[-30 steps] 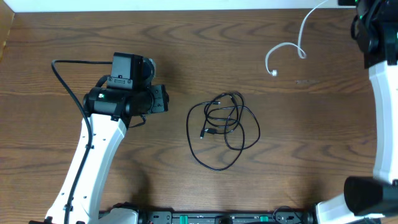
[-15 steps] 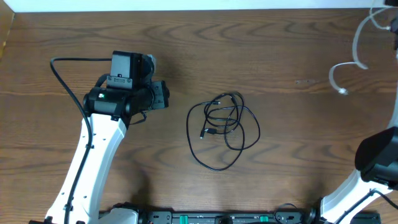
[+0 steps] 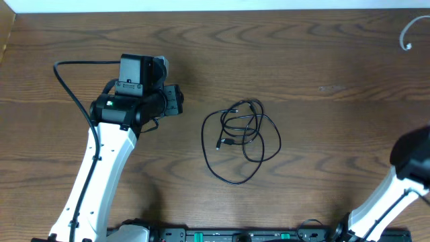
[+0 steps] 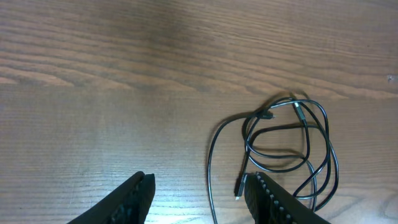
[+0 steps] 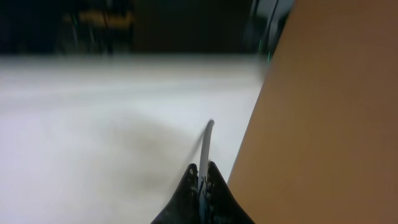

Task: Untangle cables

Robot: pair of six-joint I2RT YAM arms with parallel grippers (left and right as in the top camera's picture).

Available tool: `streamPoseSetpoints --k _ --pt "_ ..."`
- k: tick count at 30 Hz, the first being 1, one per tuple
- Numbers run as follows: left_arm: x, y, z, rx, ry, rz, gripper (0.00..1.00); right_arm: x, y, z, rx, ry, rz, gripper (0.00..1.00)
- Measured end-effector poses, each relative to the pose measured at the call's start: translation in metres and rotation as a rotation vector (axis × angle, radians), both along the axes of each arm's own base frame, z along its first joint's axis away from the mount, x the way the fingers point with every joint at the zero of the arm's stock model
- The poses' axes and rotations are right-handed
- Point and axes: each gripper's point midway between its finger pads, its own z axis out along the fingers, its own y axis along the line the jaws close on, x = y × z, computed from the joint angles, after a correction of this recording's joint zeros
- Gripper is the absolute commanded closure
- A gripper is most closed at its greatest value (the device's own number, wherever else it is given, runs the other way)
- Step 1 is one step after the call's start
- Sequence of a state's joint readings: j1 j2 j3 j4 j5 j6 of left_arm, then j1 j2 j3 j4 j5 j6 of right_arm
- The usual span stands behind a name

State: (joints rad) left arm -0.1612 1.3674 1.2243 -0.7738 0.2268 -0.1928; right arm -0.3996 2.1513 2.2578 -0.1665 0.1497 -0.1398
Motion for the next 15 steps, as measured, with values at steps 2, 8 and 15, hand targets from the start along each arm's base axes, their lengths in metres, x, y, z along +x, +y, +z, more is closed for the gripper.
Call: streamPoseSetpoints --k 2,8,15 --pt "0.0 0.0 0.0 0.0 0.0 0.0 0.48 0.018 -0.011 -0.047 0.025 0.064 -0.017 0.98" --pt "0.0 0.0 0.0 0.0 0.0 0.0 0.47 0.039 -0.026 -0.222 0.148 0.374 -0.054 0.01" --pt "0.0 0.0 0.0 0.0 0.0 0.0 0.47 0.023 -0.017 -0.293 0.275 0.536 -0.06 0.01"
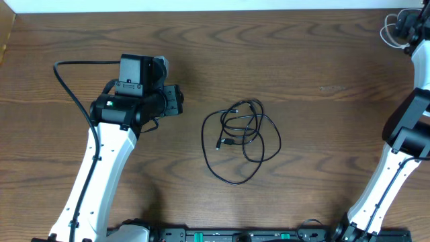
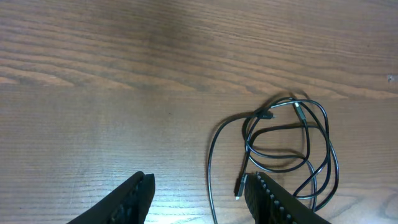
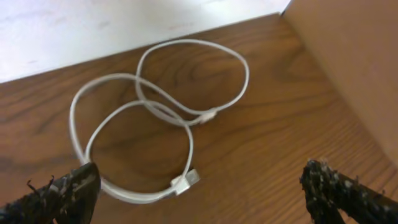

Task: Untangle cables

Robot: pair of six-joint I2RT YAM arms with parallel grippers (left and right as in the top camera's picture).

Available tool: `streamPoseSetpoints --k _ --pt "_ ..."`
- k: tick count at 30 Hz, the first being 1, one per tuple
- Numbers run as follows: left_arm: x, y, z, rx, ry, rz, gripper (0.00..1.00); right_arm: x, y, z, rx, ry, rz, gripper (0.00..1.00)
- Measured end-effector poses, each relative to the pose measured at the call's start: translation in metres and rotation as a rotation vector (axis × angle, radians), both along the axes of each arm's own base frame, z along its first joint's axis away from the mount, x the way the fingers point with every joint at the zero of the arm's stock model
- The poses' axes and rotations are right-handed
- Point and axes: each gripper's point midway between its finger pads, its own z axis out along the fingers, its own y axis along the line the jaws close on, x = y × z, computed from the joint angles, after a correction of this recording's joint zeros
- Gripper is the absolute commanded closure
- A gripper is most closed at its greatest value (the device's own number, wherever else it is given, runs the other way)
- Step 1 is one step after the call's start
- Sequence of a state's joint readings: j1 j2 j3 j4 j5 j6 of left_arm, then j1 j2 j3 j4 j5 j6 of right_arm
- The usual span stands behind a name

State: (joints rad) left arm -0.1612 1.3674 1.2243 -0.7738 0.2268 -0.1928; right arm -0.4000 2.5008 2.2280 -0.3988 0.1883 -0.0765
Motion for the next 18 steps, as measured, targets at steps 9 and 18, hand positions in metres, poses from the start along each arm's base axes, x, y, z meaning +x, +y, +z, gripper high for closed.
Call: streamPoseSetpoints --k 9,18 --pt "0.001 -0.004 0.0 -0.02 0.001 -0.014 0.47 -0.033 0.064 0.031 0.149 0.138 0.118 0.01" --pt "-0.006 -0.05 -0.025 -0.074 0.089 -0.151 0.48 -0.068 0.219 0.088 0.439 0.204 0.476 0.01"
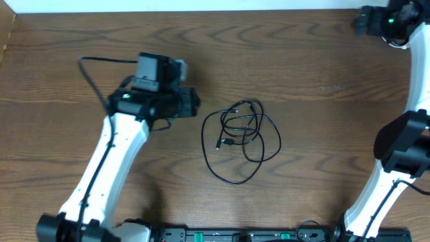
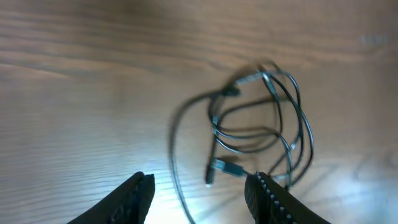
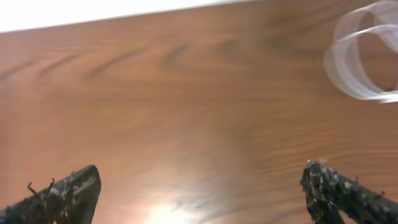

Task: Untangle cables

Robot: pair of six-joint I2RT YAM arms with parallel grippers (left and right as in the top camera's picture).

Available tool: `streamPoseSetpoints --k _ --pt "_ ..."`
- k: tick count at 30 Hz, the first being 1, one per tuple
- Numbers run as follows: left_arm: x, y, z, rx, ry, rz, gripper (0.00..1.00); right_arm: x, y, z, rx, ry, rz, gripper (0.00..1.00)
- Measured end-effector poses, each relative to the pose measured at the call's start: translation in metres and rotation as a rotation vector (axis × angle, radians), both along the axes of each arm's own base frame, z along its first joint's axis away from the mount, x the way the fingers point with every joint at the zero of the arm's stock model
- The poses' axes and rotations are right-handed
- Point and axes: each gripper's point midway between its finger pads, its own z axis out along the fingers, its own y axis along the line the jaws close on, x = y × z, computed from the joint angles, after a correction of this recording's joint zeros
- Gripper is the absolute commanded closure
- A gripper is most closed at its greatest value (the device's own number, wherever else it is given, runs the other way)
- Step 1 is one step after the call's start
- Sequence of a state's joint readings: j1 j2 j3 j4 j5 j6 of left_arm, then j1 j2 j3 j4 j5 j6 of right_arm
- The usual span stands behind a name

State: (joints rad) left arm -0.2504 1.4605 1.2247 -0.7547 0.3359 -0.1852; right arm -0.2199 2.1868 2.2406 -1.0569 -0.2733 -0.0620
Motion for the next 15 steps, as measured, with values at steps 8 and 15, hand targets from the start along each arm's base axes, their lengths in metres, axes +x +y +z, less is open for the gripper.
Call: streamPoseSetpoints --k 8,15 --pt "-0.003 -0.074 -0.036 -0.055 0.047 -0.193 0.48 -0.022 0.046 -0.015 0.108 0.118 0.092 0.01" --pt "-0.002 -0.145 -0.077 -0.103 0.039 -0.328 0.47 -0.031 0.048 -0.019 0.124 0.158 0.093 0.01"
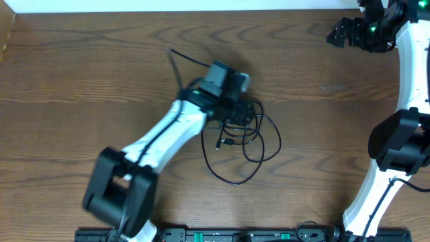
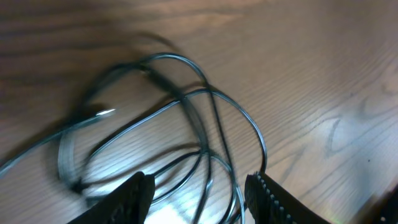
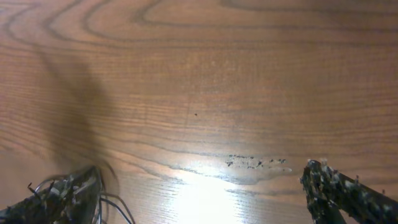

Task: Untangle cables

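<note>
A black cable (image 1: 243,142) lies in tangled loops at the middle of the table. My left gripper (image 1: 243,111) hovers over the tangle's far part. It is open, and the blurred loops of the black cable (image 2: 205,124) run between its fingers (image 2: 134,200). My right gripper (image 1: 334,35) is at the back right, open, pointing left over bare wood. A bit of the black cable (image 3: 112,208) shows by its left finger (image 3: 62,198). No white cable is in view.
The brown wooden table (image 1: 322,154) has a pale scuff mark (image 3: 255,163) right of the tangle. A white wall strip (image 1: 134,5) runs along the back edge. The left arm's own black lead (image 1: 181,59) arches above its wrist.
My left arm has swung right, from just left of the black tangle to directly over it. My right gripper has moved left from the back right corner and now faces the table's middle.
First my right gripper was shut on a white cable, held off the table's right edge. Then it stood open over that cable lying at the back right corner, and later left it. My left gripper waited left of the tangle, then moved onto it.
</note>
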Robot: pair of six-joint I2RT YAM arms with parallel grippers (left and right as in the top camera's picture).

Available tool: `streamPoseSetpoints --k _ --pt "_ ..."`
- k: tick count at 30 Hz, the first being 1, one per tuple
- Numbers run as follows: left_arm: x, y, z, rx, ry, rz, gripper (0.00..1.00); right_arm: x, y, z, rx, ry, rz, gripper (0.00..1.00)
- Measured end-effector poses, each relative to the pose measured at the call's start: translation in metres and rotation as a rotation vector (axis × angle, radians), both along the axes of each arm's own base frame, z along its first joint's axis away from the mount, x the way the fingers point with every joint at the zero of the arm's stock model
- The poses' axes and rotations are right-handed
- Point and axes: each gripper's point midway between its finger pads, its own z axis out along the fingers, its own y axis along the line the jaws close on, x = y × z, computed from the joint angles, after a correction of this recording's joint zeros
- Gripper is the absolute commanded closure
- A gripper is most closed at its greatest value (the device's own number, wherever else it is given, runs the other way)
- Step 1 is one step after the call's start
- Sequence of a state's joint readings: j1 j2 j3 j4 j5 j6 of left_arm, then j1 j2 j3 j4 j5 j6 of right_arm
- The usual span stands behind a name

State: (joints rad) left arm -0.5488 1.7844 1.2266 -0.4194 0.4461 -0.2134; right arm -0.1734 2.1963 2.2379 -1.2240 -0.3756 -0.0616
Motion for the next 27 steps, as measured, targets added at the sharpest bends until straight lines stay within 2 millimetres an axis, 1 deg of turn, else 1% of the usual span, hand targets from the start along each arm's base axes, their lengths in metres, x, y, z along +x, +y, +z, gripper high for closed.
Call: streamPoseSetpoints --k 2,5,9,11,16,23,24,25,27 --pt "-0.005 -0.014 -0.015 0.003 0.018 -0.025 0.48 -0.003 0.001 -0.002 0.004 0.014 0.001 0.01" --pt "-0.011 -0.023 -0.031 0.017 0.046 -0.04 0.49 -0.003 0.001 -0.002 0.006 0.016 0.002 0.01" --pt "-0.014 -0.024 -0.05 0.049 0.083 -0.02 0.69 -0.004 0.002 -0.002 0.007 0.021 0.004 0.01" --pt "-0.013 -0.022 -0.056 0.066 0.086 -0.011 0.72 -0.005 0.004 -0.003 0.007 0.023 0.007 0.01" --pt "-0.007 -0.016 -0.058 0.101 0.06 0.014 0.76 -0.005 0.009 -0.002 0.008 0.023 0.017 0.01" --pt "-0.004 -0.013 -0.057 0.114 0.041 0.025 0.77 -0.011 0.022 -0.006 0.014 0.054 0.04 0.01" --pt "-0.004 -0.013 -0.054 0.112 0.038 0.026 0.81 -0.012 0.024 -0.008 0.016 0.06 0.045 0.01" --pt "-0.003 -0.014 -0.049 0.105 0.031 0.03 0.92 -0.013 0.027 -0.011 0.017 0.068 0.051 0.01" --pt "-0.001 -0.014 -0.034 0.087 0.003 0.034 0.93 -0.017 0.033 -0.018 0.02 0.091 0.062 0.01"
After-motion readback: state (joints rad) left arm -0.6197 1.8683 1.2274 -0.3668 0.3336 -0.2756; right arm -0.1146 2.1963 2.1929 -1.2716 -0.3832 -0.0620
